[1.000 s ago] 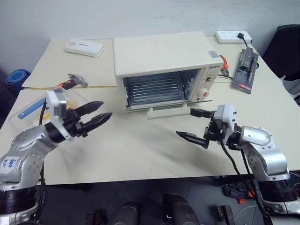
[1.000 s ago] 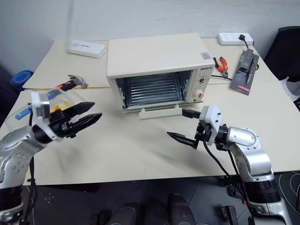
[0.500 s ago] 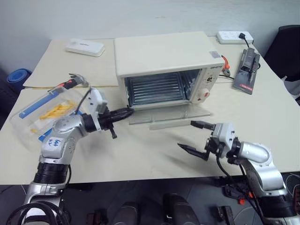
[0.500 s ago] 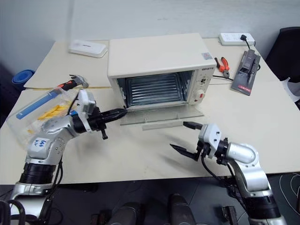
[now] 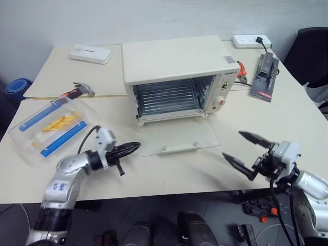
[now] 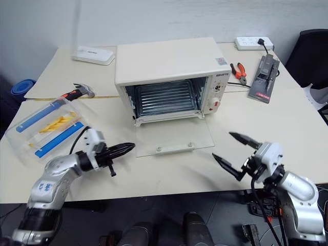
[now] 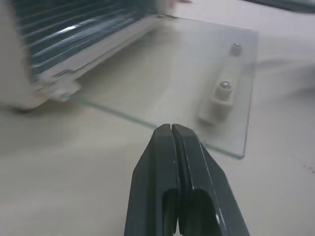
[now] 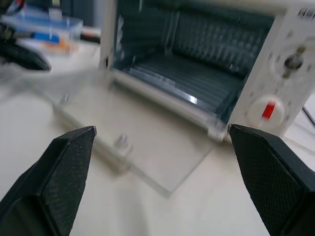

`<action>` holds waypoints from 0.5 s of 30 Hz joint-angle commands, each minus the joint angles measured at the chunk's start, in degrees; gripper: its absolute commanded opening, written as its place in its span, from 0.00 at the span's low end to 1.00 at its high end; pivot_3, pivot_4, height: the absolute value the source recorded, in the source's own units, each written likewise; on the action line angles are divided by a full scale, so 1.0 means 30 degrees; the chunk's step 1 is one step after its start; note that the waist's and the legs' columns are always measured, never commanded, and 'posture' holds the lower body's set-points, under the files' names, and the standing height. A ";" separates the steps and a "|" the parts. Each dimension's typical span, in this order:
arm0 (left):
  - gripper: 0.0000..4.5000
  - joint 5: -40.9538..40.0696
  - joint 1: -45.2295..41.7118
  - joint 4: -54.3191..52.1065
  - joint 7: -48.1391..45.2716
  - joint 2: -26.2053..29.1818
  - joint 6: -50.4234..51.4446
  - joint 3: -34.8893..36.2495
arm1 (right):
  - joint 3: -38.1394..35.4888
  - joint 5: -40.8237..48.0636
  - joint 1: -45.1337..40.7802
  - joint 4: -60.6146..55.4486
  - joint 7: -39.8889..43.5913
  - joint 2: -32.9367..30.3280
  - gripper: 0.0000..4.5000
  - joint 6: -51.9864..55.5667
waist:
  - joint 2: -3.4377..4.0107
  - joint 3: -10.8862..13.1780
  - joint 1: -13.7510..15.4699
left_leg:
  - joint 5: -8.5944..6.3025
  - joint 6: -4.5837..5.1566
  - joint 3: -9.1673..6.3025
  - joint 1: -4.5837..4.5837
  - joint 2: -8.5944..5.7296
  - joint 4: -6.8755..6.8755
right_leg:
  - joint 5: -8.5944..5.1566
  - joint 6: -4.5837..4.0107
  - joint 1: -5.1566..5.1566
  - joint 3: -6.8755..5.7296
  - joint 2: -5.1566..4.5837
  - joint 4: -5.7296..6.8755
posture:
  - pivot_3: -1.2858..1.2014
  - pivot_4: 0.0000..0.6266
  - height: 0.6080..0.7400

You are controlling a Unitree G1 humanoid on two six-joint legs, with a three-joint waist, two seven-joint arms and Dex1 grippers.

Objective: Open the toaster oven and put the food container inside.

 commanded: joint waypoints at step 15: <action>1.00 -0.8756 0.7822 -0.0889 1.1402 0.0168 0.5598 1.6026 | 0.3516 -0.0277 -0.4311 0.1404 0.2611 0.2512 1.00 -0.2463 | -0.0055 0.0005 0.0724 | -0.0074 0.0079 -0.0035 -0.0001 -0.0007 0.0058 | -0.0002 -0.0002 0.0090 -0.0038 -0.0018 -0.0081 | 0.52 0.24 1.00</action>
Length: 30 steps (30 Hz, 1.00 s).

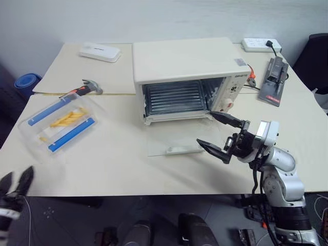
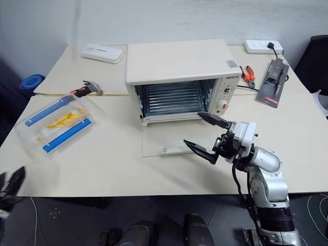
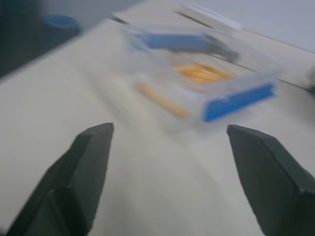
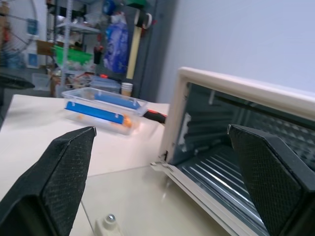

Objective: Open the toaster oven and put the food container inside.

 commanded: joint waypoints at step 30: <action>0.09 0.3217 -1.4254 0.8930 0.4298 1.0967 1.4322 -0.6081 | -0.0614 -0.0843 0.0309 0.0774 -0.0282 -0.0478 1.00 -0.1446 | -0.0019 0.0004 -0.0667 | -0.0003 -0.0091 0.0040 -0.0001 -0.0017 -0.0029 | -0.0026 -0.0050 -0.0149 0.0034 0.0006 0.0201 | 0.52 0.24 1.00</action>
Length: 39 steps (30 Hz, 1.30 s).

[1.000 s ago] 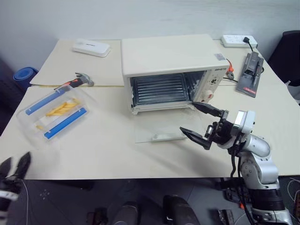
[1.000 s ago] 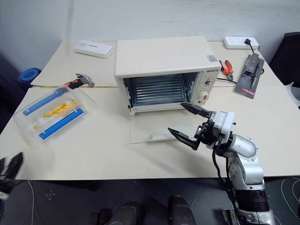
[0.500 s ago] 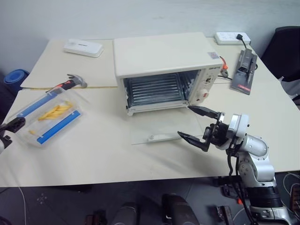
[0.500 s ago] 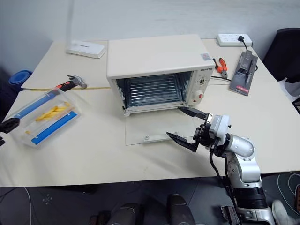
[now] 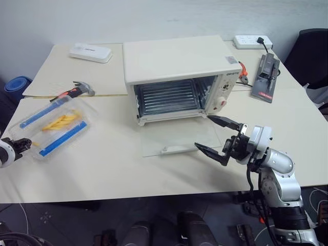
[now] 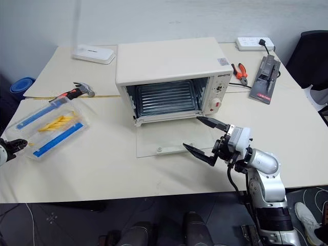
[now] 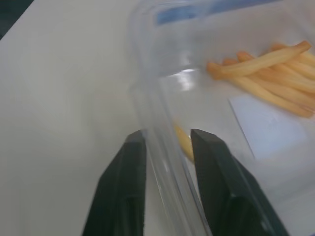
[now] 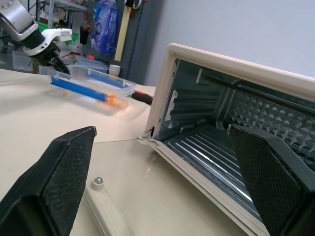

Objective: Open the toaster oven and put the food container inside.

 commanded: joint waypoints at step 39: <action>0.58 -0.1694 -0.7798 -1.0438 0.1846 -1.2811 0.5958 -0.6173 | -0.2142 -0.0260 0.4829 -0.3244 -0.3634 -0.1383 1.00 0.0752 | -0.0002 0.0029 0.0529 | 0.0039 -0.0056 -0.0008 0.0006 -0.0006 0.0080 | 0.0002 0.0007 0.0035 -0.0012 0.0014 0.0035 | 0.52 0.24 1.00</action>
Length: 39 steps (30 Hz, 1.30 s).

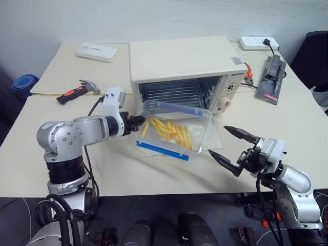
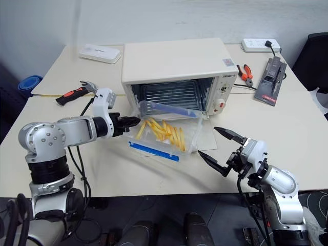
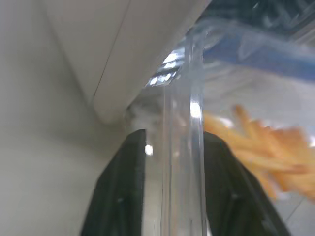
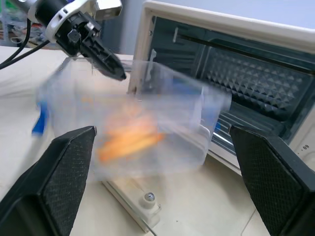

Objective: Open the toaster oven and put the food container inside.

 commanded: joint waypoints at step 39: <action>0.00 0.6711 0.6914 0.2558 -1.3844 0.0424 -1.9100 -0.5385 | 0.3535 -0.3345 -0.6754 0.3770 -0.3314 0.0247 0.01 0.4968 | 0.0043 0.0022 -0.0079 | -0.0017 0.0066 0.0017 -0.0100 0.0037 0.0018 | 0.0046 0.0041 -0.0011 -0.0011 0.0025 -0.0180 | 0.52 0.24 1.00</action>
